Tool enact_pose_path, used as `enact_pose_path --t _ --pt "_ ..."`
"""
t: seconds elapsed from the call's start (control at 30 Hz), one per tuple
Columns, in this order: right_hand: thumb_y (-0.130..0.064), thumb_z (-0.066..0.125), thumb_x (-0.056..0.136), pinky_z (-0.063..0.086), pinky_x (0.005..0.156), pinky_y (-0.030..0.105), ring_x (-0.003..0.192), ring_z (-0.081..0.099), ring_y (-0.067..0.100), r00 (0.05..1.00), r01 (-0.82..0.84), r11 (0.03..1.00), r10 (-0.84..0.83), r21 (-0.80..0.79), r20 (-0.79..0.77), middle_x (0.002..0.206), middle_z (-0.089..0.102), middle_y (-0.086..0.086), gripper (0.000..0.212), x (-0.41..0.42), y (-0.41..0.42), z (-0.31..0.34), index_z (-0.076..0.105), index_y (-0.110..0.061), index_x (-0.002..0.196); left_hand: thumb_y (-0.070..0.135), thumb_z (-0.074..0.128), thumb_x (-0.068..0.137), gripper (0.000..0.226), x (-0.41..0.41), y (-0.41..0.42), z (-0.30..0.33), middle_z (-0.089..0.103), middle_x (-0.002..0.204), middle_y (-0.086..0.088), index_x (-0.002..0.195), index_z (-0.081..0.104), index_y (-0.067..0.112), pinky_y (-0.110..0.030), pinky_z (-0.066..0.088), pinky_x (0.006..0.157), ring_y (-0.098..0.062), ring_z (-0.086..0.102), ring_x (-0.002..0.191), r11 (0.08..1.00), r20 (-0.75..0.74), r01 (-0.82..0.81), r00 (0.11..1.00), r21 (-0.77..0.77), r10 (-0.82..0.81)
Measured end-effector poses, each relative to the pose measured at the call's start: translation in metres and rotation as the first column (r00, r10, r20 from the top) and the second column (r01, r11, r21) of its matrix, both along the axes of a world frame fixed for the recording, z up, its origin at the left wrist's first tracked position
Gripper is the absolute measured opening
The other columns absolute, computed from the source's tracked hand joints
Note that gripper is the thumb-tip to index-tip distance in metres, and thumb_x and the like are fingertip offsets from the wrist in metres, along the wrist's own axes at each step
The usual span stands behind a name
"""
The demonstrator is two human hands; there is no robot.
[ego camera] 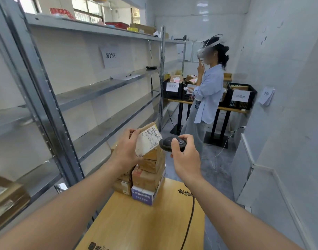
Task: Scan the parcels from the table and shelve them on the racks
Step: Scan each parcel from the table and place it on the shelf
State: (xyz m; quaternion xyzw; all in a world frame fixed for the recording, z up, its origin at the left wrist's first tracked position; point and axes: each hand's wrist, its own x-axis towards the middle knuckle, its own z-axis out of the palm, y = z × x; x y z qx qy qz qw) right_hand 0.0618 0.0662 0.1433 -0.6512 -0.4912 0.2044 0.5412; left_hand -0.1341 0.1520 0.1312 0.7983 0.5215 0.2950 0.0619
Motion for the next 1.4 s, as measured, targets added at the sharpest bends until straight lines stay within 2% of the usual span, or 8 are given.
enact_pose_path --t 0.13,0.27,0.63,0.8,0.83,0.97,1.2,1.4 --pt "-0.058 0.045 0.1 0.057 0.077 0.043 0.087 0.068 0.015 0.991 -0.062 0.997 0.067 -0.046 0.113 0.095 0.07 -0.007 0.026 -0.001 -0.013 -0.004 0.049 -0.035 0.111 0.024 0.096 0.07 0.106 -0.01 -0.013 0.003 0.032 0.148 0.002 0.157 0.035 0.019 -0.041 0.052 0.106 -0.02 0.035 0.138 1.0 -0.017 -0.005 1.0 0.022 0.006" --pt "-0.055 0.046 0.101 0.056 0.073 0.039 0.085 0.067 0.014 0.976 -0.102 0.992 0.114 -0.077 0.187 0.092 0.071 -0.007 0.021 -0.004 -0.022 -0.006 0.048 -0.037 0.11 0.018 0.093 0.076 0.102 -0.017 -0.027 0.001 0.033 0.152 -0.002 0.159 0.034 0.016 -0.032 0.048 0.103 -0.023 0.031 0.142 0.999 -0.032 -0.02 0.999 0.028 0.021" --pt "-0.049 0.049 0.104 0.056 0.071 0.034 0.091 0.065 0.012 0.964 -0.203 0.975 0.215 -0.086 0.156 0.102 0.07 -0.006 0.019 -0.026 -0.045 -0.01 0.051 -0.034 0.116 0.023 0.095 0.073 0.105 -0.05 -0.06 -0.01 0.033 0.15 0.001 0.158 0.035 0.018 -0.037 0.055 0.103 -0.021 0.035 0.139 0.996 -0.044 -0.082 0.996 0.029 0.083" --pt "-0.046 0.049 0.106 0.047 0.063 0.017 0.087 0.065 0.002 0.955 -0.272 0.96 0.277 -0.065 0.102 0.102 0.067 -0.008 0.019 -0.054 -0.053 -0.011 0.053 -0.03 0.117 0.03 0.094 0.073 0.107 -0.076 -0.083 -0.015 0.033 0.147 0.002 0.159 0.033 0.018 -0.038 0.053 0.104 -0.019 0.037 0.136 0.988 -0.016 -0.151 0.988 -0.002 0.151" --pt "-0.048 0.049 0.106 0.051 0.066 0.018 0.086 0.065 0.001 0.954 -0.282 0.958 0.286 -0.058 0.091 0.1 0.067 -0.008 0.02 -0.064 -0.053 -0.011 0.053 -0.032 0.116 0.035 0.094 0.073 0.108 -0.083 -0.087 -0.015 0.034 0.145 0.002 0.16 0.032 0.018 -0.038 0.052 0.104 -0.018 0.038 0.133 0.985 -0.011 -0.175 0.985 -0.011 0.175" --pt "-0.055 0.05 0.099 0.061 0.082 0.048 0.091 0.066 0.012 0.947 -0.32 0.947 0.319 -0.028 -0.018 0.098 0.067 -0.01 0.024 -0.105 -0.053 -0.013 0.055 -0.035 0.111 0.052 0.088 0.07 0.102 -0.115 -0.102 -0.015 0.035 0.126 0.001 0.155 0.041 0.019 -0.039 0.053 0.095 -0.021 0.044 0.113 0.957 0.008 -0.29 0.957 0.001 0.29" --pt "-0.049 0.051 0.103 0.055 0.097 0.051 0.101 0.063 0.016 0.923 -0.362 0.931 0.35 -0.052 -0.162 0.104 0.062 -0.011 0.019 -0.212 -0.053 -0.011 0.055 -0.033 0.113 0.059 0.08 0.069 0.09 -0.198 -0.137 -0.007 0.039 0.121 -0.004 0.143 0.05 0.017 -0.039 0.052 0.094 -0.026 0.05 0.109 0.894 0.045 -0.446 0.893 -0.038 0.447" --pt "-0.055 0.05 0.101 0.06 0.089 0.056 0.095 0.071 0.019 0.88 -0.448 0.889 0.418 -0.098 -0.226 0.102 0.067 -0.007 0.017 -0.32 -0.076 -0.018 0.052 -0.039 0.103 0.059 0.082 0.073 0.087 -0.298 -0.188 -0.009 0.036 0.118 -0.004 0.143 0.05 0.017 -0.043 0.052 0.098 -0.031 0.052 0.11 0.793 0.018 -0.602 0.796 -0.093 0.606"
